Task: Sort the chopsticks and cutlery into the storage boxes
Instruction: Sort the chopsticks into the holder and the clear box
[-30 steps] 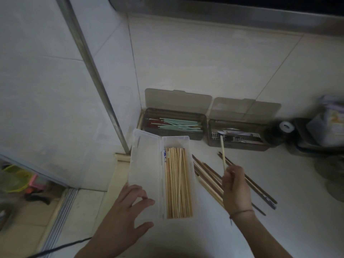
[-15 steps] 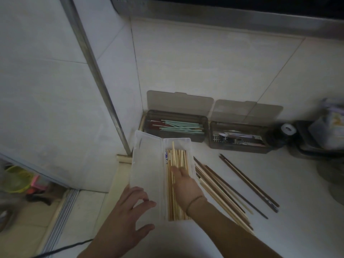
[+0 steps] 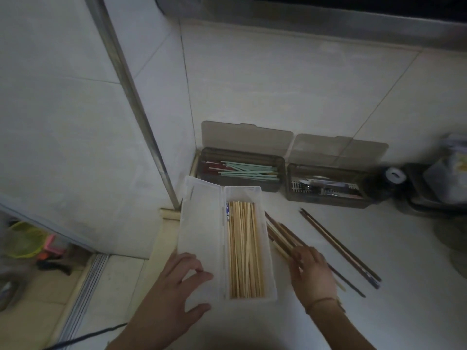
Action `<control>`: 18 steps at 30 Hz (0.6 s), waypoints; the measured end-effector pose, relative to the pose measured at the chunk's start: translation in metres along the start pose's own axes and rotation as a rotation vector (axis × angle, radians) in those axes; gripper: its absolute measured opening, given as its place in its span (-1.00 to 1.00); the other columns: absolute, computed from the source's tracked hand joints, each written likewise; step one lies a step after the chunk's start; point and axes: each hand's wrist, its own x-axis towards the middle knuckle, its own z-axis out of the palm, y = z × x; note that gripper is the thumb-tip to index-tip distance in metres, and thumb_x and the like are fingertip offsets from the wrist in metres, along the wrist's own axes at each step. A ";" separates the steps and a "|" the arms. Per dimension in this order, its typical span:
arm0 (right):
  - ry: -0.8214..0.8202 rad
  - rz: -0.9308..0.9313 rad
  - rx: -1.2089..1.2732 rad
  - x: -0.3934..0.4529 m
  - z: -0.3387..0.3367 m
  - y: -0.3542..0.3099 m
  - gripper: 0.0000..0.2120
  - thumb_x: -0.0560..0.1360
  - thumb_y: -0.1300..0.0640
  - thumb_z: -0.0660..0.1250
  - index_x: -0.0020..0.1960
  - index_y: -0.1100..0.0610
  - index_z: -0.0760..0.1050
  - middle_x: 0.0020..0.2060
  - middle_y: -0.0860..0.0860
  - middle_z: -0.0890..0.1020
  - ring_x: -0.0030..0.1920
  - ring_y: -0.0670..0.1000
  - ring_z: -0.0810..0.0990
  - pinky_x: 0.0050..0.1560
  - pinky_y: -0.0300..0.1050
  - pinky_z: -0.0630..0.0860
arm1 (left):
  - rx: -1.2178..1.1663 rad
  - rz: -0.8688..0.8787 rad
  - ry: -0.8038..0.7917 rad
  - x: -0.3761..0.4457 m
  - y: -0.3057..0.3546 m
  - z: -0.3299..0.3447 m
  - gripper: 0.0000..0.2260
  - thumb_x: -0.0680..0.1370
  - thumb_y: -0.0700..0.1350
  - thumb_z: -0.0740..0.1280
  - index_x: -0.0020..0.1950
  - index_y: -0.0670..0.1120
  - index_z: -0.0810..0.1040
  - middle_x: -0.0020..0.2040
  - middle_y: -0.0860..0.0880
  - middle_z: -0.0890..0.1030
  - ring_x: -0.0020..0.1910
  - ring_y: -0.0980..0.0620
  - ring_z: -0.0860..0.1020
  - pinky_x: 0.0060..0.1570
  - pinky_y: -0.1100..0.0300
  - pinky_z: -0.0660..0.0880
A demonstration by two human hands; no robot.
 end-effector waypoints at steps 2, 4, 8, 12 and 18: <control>-0.181 0.106 -0.201 -0.006 0.005 0.019 -0.77 0.48 0.05 0.35 0.13 0.06 0.55 0.03 0.03 0.59 0.06 0.11 0.55 -0.03 0.00 0.53 | 0.001 0.004 -0.001 0.001 0.000 0.000 -0.53 0.30 0.09 0.54 0.14 0.08 0.51 0.08 0.10 0.43 0.21 0.02 0.44 0.39 0.02 0.20; -0.217 0.123 -0.249 -0.010 0.008 0.027 -0.75 0.46 0.04 0.39 0.12 0.06 0.56 0.03 0.04 0.59 0.05 0.14 0.56 -0.11 0.02 0.55 | 0.016 0.019 0.013 0.001 0.000 0.000 -0.58 0.32 0.11 0.50 0.12 0.06 0.54 0.06 0.09 0.44 0.20 0.02 0.44 0.38 -0.01 0.21; -0.127 0.021 -0.271 -0.015 0.015 0.025 -0.86 0.33 0.21 0.51 -0.15 0.15 0.59 -0.20 0.11 0.59 -0.21 0.20 0.59 -0.41 0.00 0.52 | 0.019 0.025 0.026 0.001 0.000 0.000 -0.62 0.34 0.13 0.45 0.10 0.05 0.56 0.05 0.09 0.45 0.20 0.02 0.45 0.35 -0.06 0.24; -0.124 0.143 -0.295 -0.009 0.012 0.019 -0.86 0.55 0.11 0.23 -0.01 0.09 0.55 -0.05 0.03 0.57 -0.01 0.10 0.56 -0.21 -0.08 0.48 | 0.022 0.024 0.025 0.001 0.001 0.000 -0.62 0.34 0.14 0.44 0.11 0.06 0.56 0.06 0.09 0.45 0.20 0.04 0.44 0.35 -0.05 0.24; 0.040 0.165 0.065 0.034 -0.038 -0.024 -0.86 0.59 0.13 0.12 0.13 -0.02 0.32 -0.35 -0.11 0.48 -0.42 -0.12 0.46 -0.44 -0.22 0.37 | 0.026 0.004 0.014 0.001 0.002 -0.001 -0.61 0.35 0.15 0.45 0.13 0.07 0.55 0.06 0.09 0.46 0.20 0.02 0.45 0.34 -0.08 0.25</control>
